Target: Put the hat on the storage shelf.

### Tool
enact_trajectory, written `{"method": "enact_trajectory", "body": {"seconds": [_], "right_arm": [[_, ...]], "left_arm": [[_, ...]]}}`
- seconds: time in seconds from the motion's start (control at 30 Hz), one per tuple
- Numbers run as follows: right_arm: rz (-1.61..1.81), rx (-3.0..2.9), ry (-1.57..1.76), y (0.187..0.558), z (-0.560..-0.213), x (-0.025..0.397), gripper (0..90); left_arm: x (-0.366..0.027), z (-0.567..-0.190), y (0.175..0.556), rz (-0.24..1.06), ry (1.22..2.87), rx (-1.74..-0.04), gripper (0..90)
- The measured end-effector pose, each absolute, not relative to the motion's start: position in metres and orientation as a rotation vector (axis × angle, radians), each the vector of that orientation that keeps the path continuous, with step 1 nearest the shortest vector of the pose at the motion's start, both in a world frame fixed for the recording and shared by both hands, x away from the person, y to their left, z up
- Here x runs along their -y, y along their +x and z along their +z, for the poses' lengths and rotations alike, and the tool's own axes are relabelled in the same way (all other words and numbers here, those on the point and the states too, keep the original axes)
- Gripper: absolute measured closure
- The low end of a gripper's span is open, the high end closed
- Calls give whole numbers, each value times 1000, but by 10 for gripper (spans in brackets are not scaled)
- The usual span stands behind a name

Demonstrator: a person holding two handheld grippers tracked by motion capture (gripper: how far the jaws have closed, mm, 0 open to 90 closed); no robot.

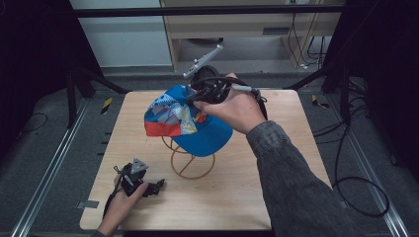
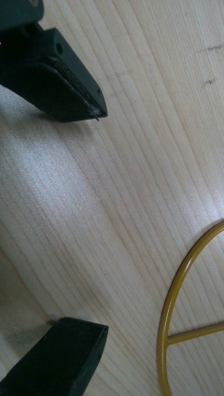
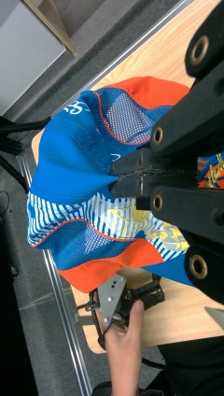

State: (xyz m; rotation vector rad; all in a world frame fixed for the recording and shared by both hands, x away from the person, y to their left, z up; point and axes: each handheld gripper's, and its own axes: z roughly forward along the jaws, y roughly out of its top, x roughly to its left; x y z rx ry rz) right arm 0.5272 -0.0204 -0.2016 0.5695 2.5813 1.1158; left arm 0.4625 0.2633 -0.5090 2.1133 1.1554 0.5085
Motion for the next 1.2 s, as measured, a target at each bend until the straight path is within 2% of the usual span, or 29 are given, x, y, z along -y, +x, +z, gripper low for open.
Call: {"method": "enact_trajectory", "body": {"seconds": [1.2], "right_arm": [[1011,-2657,553,531,-224,3,900]], "left_arm": [[-263,-509,463,508,2113,-1156,0]]}}
